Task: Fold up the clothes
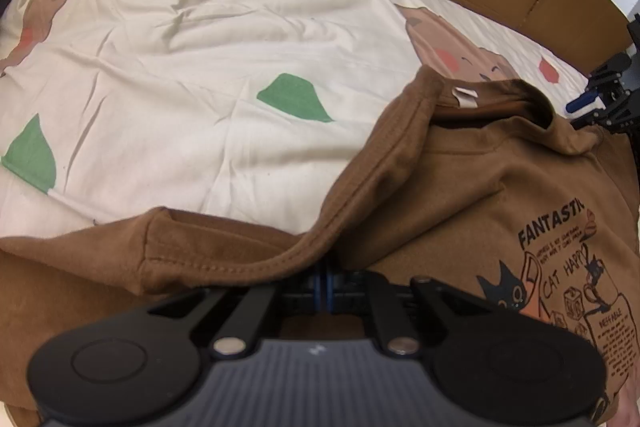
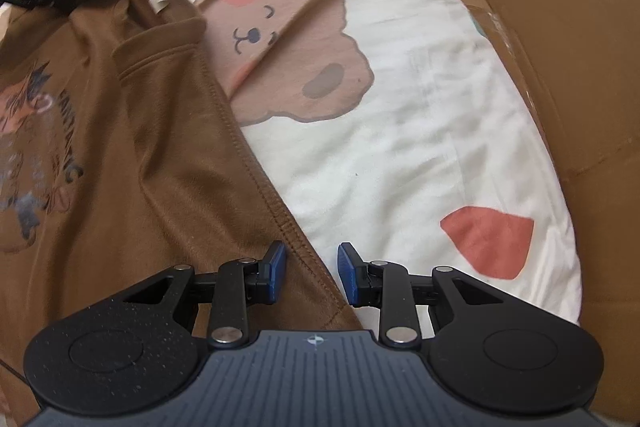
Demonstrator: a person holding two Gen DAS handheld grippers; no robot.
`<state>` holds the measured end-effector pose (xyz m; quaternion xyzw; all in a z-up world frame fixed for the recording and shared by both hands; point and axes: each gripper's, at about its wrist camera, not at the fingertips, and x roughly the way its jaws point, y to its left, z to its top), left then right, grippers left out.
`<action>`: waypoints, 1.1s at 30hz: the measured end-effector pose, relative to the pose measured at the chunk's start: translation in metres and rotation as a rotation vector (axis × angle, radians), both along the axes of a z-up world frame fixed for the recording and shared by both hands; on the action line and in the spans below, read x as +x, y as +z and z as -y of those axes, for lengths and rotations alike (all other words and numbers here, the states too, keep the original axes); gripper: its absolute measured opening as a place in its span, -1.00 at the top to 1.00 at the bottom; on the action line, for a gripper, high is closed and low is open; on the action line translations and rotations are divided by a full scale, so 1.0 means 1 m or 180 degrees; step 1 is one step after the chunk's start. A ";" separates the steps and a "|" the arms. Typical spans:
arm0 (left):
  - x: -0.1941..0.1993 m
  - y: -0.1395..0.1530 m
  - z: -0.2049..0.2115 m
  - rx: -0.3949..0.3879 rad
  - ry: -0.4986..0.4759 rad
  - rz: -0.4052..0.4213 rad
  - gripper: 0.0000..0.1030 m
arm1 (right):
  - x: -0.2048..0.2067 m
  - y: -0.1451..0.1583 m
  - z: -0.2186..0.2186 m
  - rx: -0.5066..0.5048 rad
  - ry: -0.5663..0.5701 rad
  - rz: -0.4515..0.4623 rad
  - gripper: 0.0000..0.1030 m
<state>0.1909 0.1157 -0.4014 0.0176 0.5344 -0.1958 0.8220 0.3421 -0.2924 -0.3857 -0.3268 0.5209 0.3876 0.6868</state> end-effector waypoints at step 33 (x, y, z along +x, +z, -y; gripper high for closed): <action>-0.004 0.007 0.001 0.0053 -0.0012 0.0053 0.90 | 0.005 -0.013 0.013 -0.0287 -0.0014 0.0062 0.86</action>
